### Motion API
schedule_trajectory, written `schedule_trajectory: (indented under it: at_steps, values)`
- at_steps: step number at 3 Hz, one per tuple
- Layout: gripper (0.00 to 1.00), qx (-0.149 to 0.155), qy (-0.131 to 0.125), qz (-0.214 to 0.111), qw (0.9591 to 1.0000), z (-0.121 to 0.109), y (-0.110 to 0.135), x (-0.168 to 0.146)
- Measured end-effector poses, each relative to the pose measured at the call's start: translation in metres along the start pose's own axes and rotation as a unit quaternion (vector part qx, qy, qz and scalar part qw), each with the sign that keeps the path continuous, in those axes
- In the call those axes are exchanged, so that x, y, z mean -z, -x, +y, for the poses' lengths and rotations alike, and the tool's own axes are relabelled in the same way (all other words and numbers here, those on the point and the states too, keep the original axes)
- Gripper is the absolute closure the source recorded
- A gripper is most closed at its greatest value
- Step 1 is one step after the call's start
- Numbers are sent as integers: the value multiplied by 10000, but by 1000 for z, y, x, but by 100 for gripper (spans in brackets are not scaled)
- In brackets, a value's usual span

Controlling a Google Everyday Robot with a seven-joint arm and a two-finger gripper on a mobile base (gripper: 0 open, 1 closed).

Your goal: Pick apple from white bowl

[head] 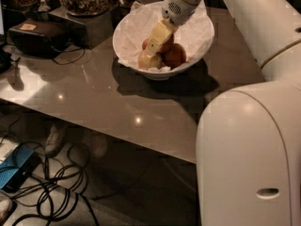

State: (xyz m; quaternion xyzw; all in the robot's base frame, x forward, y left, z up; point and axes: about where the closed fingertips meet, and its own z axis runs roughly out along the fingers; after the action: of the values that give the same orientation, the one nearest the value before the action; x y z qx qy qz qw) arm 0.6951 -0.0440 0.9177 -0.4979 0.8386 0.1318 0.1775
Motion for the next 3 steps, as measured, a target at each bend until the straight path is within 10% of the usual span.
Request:
schedule_trajectory:
  at_steps: [3]
  values:
    - [97,104,-54,-104,9999,4,6,8]
